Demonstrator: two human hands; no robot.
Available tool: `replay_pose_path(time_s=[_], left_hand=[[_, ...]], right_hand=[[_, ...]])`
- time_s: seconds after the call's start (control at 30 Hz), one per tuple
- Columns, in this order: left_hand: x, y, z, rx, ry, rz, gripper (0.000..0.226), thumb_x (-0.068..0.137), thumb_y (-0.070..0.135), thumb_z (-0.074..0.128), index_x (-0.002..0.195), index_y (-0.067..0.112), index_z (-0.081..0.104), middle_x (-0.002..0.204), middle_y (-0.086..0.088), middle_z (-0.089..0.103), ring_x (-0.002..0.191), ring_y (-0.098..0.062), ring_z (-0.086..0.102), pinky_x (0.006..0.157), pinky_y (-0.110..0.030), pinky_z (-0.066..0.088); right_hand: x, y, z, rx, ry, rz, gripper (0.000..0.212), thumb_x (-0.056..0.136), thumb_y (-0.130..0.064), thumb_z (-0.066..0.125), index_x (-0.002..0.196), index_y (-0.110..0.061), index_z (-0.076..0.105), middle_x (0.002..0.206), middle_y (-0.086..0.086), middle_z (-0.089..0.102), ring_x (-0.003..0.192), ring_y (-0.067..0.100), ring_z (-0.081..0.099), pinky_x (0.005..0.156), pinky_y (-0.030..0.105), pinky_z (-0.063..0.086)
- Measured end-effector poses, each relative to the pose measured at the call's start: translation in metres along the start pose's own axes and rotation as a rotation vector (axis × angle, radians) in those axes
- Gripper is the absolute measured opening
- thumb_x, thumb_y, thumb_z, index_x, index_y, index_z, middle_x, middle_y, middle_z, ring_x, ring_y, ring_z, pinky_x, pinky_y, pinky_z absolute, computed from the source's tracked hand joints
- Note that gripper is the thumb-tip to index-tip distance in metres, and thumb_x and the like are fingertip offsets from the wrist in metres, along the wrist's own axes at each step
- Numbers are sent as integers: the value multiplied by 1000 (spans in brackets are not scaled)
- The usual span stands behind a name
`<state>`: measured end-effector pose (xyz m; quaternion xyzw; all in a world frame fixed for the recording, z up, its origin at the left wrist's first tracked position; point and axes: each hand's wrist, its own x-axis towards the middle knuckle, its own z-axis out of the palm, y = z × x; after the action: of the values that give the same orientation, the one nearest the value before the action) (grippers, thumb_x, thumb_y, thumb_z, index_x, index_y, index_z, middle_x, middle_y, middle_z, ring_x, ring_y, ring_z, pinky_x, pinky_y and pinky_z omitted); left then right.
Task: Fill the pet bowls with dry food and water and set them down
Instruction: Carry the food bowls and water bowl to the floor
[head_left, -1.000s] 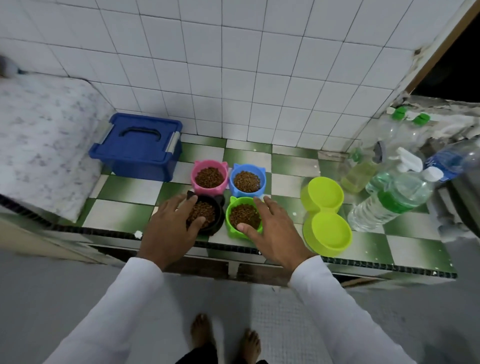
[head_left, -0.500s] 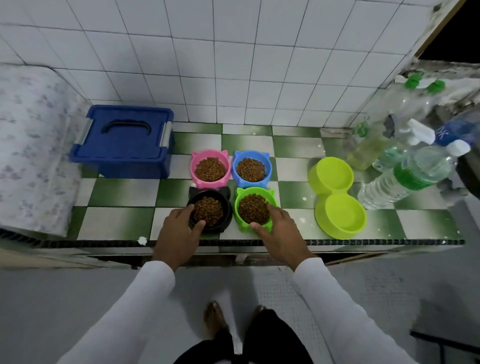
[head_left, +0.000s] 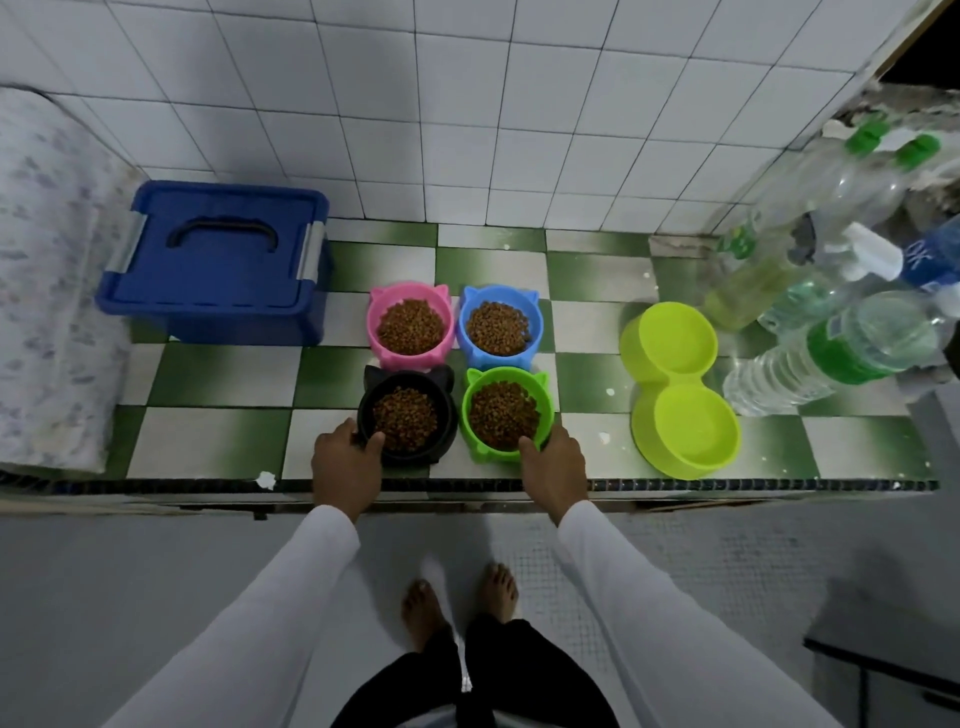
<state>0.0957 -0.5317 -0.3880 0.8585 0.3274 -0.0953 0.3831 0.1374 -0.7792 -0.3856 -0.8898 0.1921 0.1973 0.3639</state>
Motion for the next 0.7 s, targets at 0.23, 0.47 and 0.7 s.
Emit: replay_pose_path(time_s=[0.23, 0.47, 0.7], left_hand=[[13, -5, 9, -74, 56, -98, 28, 98, 25, 67, 78, 5, 63, 91, -27, 61, 77, -38, 61, 74, -36, 47], [14, -7, 13, -138, 84, -75, 19, 96, 18, 69, 98, 0, 76, 91, -23, 68, 85, -39, 66, 85, -41, 56], [3, 3, 11, -246, 134, -101, 20, 96, 16, 66, 109, 4, 76, 102, -19, 74, 96, -37, 68, 83, -31, 47]], right_hand=[[16, 6, 9, -10, 29, 54, 37, 97, -27, 62, 126, -5, 59, 116, 24, 63, 108, 42, 59, 90, 40, 48], [15, 0, 9, 43, 66, 116, 31, 90, -20, 64, 116, -4, 65, 110, 22, 67, 106, 41, 60, 84, 37, 47], [10, -9, 12, 134, 112, 164, 39, 87, -20, 67, 120, -3, 55, 116, 24, 62, 107, 42, 59, 91, 45, 49]])
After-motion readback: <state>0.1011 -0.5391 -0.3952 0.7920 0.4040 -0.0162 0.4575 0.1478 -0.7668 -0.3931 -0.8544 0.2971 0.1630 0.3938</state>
